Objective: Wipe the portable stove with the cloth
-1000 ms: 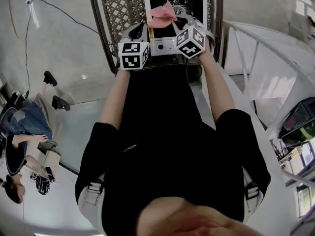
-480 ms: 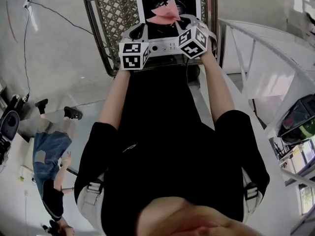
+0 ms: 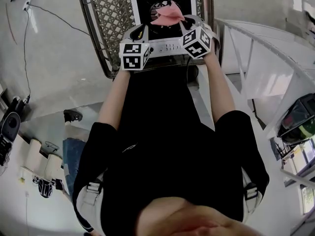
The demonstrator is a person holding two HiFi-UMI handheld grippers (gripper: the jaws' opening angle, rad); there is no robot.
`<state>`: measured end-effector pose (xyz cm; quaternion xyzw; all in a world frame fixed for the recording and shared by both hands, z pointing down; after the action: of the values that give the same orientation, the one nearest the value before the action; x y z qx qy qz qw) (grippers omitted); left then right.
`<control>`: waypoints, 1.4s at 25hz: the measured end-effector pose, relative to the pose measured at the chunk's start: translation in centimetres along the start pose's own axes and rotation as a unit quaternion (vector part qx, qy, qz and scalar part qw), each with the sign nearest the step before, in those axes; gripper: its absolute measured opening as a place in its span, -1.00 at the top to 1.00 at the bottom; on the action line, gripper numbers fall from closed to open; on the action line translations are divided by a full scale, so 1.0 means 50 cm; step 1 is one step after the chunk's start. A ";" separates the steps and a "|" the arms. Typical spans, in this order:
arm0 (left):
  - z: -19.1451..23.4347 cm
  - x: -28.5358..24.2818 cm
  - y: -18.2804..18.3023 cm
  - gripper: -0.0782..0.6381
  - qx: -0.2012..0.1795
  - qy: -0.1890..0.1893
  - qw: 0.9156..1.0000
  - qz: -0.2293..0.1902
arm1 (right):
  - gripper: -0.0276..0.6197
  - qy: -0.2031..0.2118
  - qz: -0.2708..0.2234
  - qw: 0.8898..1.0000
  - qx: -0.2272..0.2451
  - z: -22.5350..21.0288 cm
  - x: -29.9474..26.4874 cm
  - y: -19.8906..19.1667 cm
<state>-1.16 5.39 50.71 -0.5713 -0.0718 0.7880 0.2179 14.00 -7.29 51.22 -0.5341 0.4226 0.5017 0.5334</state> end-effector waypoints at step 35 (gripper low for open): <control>0.033 0.056 0.004 0.78 -0.006 0.001 1.000 -0.021 | 0.83 -0.061 -0.076 0.990 -0.104 -0.018 0.113 0.035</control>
<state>-3.47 6.61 48.77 -0.5716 -0.0885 0.7824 0.2310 13.13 -7.84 45.30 -0.5854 0.2930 0.5330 0.5360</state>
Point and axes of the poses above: the fingertips, and each gripper's own axes: x backward along the fingers, z to its left, y out of its top, the point moved 9 cm from there along x, backward along the fingers, and after that the axes turned 15 degrees about z, right-handed, at the moved point
